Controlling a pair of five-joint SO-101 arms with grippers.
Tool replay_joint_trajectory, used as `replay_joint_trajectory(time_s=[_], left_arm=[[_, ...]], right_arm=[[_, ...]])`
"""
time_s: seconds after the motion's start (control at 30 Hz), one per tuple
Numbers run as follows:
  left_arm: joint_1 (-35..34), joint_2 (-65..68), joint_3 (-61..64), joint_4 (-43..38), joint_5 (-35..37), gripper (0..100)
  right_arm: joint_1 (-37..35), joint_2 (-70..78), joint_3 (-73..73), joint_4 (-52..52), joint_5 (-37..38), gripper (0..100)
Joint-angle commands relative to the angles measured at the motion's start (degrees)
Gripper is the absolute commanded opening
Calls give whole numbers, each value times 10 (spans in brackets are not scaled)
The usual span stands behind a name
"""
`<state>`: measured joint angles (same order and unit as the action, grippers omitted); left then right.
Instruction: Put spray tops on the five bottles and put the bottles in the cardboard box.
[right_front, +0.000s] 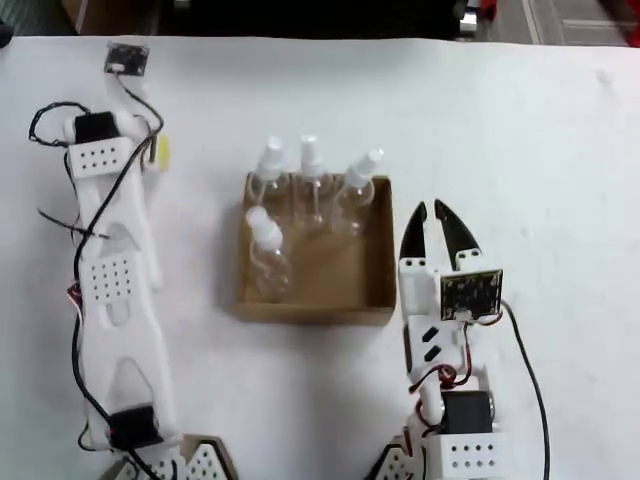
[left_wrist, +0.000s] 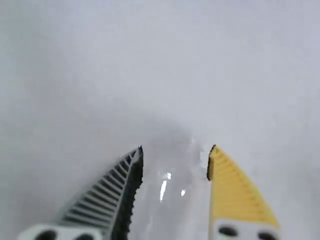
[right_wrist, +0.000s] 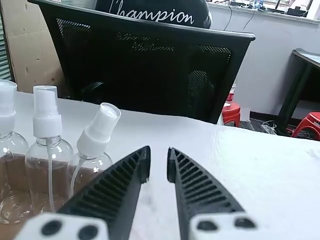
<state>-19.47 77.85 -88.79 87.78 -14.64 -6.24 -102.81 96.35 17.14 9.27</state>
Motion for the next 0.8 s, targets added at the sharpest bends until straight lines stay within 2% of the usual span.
replay_joint_trajectory(time_s=[0.0, 0.17, 0.37, 0.67, 0.77], left_arm=[[8, -18, -4, 64, -57, 199], [8, -18, -58, 149, -130, 198], [14, -25, -67, 147, -153, 143], [25, -32, -67, 148, -151, 133], [30, -58, -67, 148, -149, 79]], right_arm=[[-4, -4, 5, -1, 1, 53], [-4, -4, 5, -1, 1, 53], [-4, -4, 5, -1, 1, 53], [-4, -4, 5, -1, 1, 53], [-4, -4, 5, -1, 1, 53]])
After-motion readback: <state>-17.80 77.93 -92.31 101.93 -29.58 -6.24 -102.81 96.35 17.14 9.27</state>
